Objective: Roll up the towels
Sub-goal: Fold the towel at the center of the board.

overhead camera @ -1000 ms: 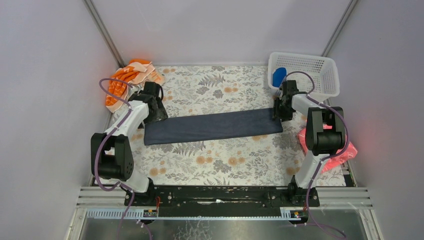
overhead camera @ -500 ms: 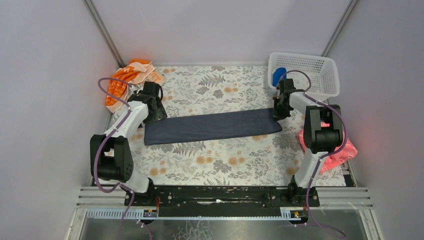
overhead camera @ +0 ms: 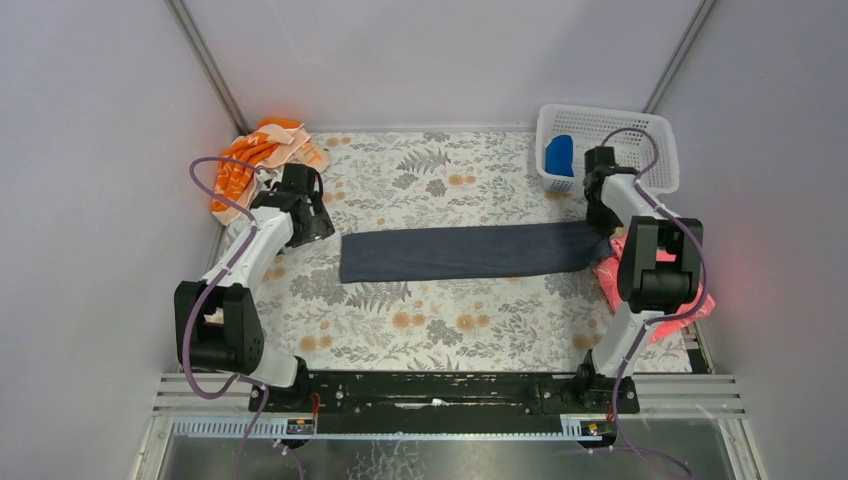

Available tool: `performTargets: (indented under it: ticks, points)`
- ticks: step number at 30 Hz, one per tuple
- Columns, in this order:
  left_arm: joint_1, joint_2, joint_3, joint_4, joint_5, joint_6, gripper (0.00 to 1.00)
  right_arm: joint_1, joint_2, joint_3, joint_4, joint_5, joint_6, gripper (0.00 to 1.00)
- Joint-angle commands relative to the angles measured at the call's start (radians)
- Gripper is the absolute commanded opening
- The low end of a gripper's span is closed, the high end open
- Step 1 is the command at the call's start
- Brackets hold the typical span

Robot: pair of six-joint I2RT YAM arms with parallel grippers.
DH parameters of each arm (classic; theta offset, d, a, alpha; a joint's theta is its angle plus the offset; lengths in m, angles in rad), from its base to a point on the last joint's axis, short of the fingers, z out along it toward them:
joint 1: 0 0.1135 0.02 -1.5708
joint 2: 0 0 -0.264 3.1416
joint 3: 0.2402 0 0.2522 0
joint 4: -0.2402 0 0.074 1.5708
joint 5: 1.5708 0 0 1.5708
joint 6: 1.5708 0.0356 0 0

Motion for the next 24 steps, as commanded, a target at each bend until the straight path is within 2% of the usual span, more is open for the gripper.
performTargets:
  ticks: [1, 4, 9, 15, 24]
  points:
    - [0.005, -0.025, -0.013, 0.042, 0.017, 0.009, 0.98, -0.042, -0.104, 0.095, -0.043, 0.228, -0.017, 0.00]
    - [0.005, -0.030, -0.013, 0.041, 0.017, 0.009, 0.98, -0.041, -0.140, 0.111, -0.048, 0.193, -0.020, 0.00]
    - [0.006, -0.023, -0.008, 0.043, 0.026, 0.010, 0.98, 0.034, -0.153, 0.187, -0.132, -0.184, 0.003, 0.00]
    - [0.006, -0.015, -0.010, 0.044, 0.032, 0.012, 0.98, 0.215, -0.148, 0.248, -0.154, -0.474, 0.090, 0.00]
    - [0.007, 0.003, -0.011, 0.042, 0.045, 0.014, 0.98, 0.442, -0.067, 0.339, -0.090, -0.683, 0.206, 0.00]
